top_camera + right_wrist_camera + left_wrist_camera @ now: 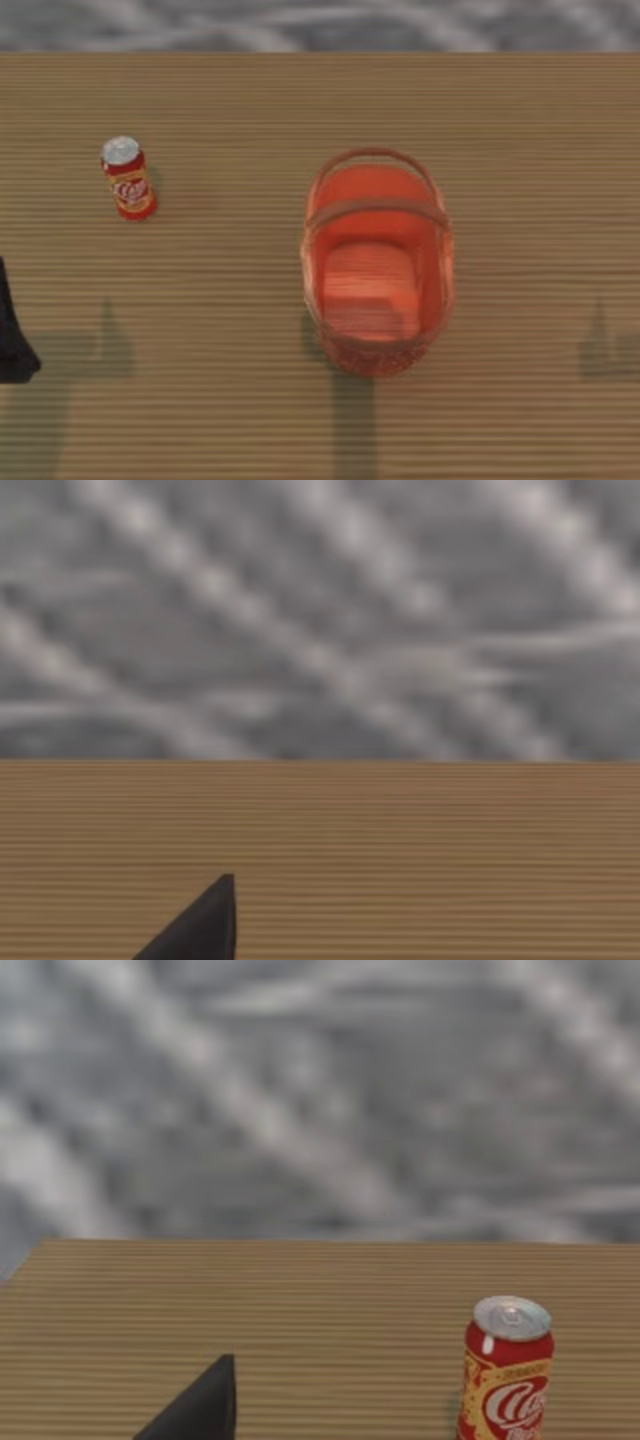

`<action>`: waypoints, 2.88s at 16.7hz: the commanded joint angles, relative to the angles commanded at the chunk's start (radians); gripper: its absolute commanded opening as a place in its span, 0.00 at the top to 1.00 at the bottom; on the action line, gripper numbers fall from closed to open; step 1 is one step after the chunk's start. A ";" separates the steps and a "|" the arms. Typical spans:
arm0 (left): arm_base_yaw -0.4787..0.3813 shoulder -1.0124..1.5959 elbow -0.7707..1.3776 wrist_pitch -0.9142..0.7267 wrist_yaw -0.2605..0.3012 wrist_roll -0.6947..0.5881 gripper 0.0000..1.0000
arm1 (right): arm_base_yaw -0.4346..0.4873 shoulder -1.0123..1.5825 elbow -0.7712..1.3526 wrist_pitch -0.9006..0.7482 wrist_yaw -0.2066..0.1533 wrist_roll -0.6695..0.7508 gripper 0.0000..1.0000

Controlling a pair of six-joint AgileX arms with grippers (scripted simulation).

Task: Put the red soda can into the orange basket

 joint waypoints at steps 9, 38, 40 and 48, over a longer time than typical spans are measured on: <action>-0.022 0.229 0.206 -0.133 0.015 0.078 0.00 | 0.000 0.000 0.000 0.000 0.000 0.000 0.00; -0.130 2.508 2.362 -1.402 0.009 0.691 0.00 | 0.000 0.000 0.000 0.000 0.000 0.000 0.00; -0.130 2.532 2.379 -1.417 0.007 0.697 0.00 | 0.000 0.000 0.000 0.000 0.000 0.000 0.00; -0.128 2.531 2.335 -1.373 0.007 0.699 0.00 | 0.000 0.000 0.000 0.000 0.000 0.000 0.00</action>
